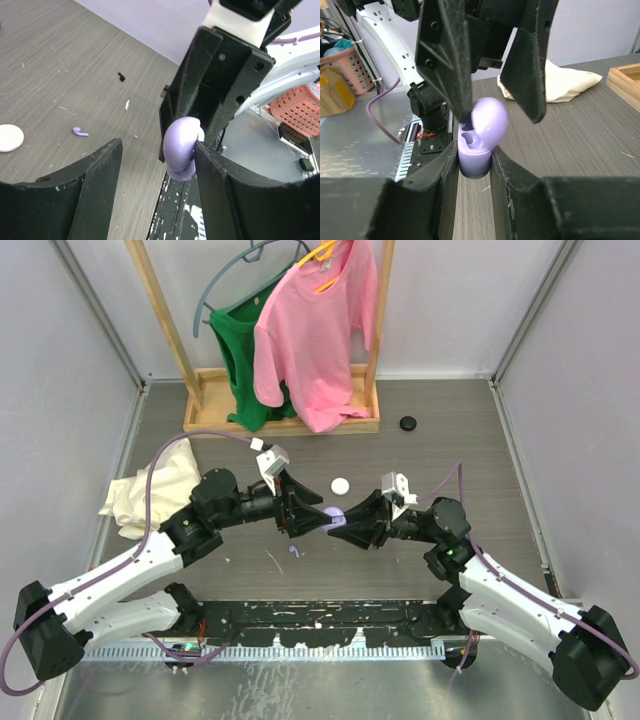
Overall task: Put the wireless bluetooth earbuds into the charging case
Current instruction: Open the charging case.
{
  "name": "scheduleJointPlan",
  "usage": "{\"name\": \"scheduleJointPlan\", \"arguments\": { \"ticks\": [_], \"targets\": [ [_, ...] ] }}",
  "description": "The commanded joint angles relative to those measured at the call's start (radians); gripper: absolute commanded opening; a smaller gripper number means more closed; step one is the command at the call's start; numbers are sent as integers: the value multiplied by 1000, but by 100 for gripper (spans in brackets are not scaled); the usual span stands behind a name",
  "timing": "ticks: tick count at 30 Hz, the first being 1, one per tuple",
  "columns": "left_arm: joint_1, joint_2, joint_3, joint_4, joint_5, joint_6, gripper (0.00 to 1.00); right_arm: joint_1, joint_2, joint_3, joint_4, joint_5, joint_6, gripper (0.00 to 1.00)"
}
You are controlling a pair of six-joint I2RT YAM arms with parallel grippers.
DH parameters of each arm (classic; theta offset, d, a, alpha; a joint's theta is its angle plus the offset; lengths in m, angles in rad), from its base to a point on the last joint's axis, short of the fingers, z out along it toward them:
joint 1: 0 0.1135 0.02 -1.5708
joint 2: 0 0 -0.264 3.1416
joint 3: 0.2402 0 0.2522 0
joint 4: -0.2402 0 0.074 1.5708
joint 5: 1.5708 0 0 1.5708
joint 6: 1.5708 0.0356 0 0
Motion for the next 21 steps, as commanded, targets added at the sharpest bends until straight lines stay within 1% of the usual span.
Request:
{"name": "scheduleJointPlan", "arguments": {
  "ticks": [1,7,12,14,18,19,21],
  "targets": [
    [5,-8,56,21,-80,-31,61,5,-15,46,34,-43,-12,1],
    [5,-9,67,-29,-139,-36,62,5,-30,37,32,-27,-11,1],
    [5,-26,63,-53,-177,-46,69,6,-55,21,17,13,-22,1],
    [5,-40,65,-77,-192,-49,74,6,-67,8,10,34,-30,1],
    [5,-73,80,-188,-246,-47,85,5,-103,-29,6,74,-54,1],
    [6,-83,81,-219,-262,-48,89,6,-114,-40,6,86,-63,1],
    [7,-107,81,-290,-308,-59,100,5,-140,-63,6,108,-79,1]
  ]
}}
